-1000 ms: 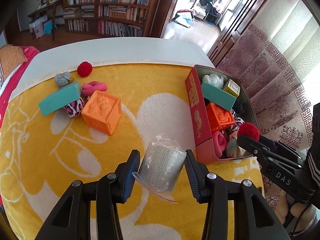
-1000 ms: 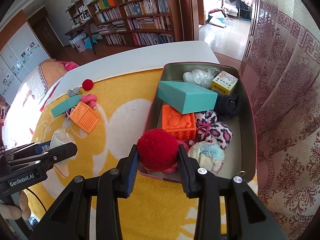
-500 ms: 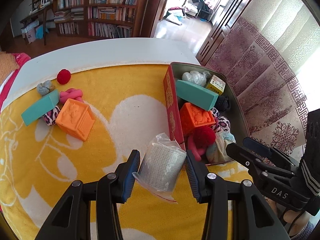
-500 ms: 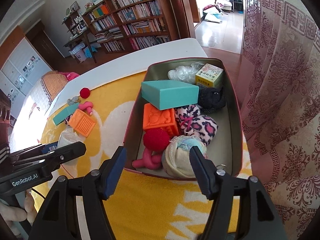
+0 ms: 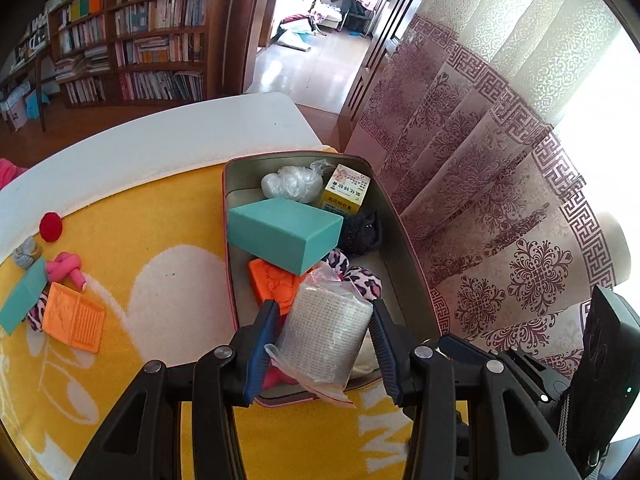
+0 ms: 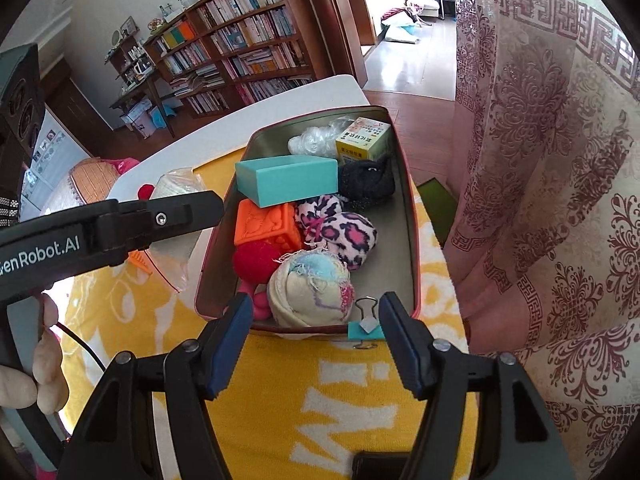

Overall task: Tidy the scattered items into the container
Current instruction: 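Carry the red ball and bagged tape roll into the red tin and open both tools, then withdraw both open tools from the tin toward the remaining toys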

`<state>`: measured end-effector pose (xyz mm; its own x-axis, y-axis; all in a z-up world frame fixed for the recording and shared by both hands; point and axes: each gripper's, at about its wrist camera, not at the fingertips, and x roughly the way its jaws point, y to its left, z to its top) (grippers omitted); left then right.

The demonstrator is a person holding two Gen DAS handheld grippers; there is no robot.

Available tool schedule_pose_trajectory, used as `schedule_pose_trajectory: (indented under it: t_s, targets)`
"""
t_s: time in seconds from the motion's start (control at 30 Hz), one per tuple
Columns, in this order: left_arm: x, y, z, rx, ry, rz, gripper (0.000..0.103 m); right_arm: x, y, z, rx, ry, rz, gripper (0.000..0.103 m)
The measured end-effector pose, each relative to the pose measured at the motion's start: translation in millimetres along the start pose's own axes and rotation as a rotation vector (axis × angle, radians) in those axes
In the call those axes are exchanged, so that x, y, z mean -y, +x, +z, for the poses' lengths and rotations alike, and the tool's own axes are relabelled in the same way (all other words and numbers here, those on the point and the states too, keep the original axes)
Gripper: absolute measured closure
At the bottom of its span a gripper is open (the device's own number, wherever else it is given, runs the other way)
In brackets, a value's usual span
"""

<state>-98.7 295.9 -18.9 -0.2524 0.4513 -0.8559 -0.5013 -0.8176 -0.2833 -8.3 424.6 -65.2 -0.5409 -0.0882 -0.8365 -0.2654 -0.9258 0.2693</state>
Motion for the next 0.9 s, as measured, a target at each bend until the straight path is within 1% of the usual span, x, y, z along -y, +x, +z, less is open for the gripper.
schedule_pose_trajectory:
  t_s: [0.23,0.3,0.37,0.4,0.43,0.63,0.9]
  targets:
    - [17,20,17,-0.018,0.023,-0.026,0.055,7,-1,1,0.003,0.014,-0.009,0.034]
    - [19,26,21,-0.031,0.017,-0.022,0.053,8,-1,1,0.001,0.014,-0.014,0.034]
    - [18,33,23,-0.054,-0.004,-0.022,0.041,10,0,0,-0.003,0.019,-0.015,0.034]
    - [17,34,23,-0.055,-0.018,-0.018,0.028,10,0,0,-0.005,0.022,-0.016,0.034]
    - [15,33,23,-0.046,-0.028,-0.013,0.025,11,0,0,-0.006,0.024,-0.017,0.034]
    - [-1,31,17,-0.055,-0.057,0.001,0.025,9,3,-1,-0.014,0.024,-0.018,0.034]
    - [-26,18,8,-0.046,-0.098,0.021,0.025,-9,5,-1,-0.02,-0.004,-0.005,0.034]
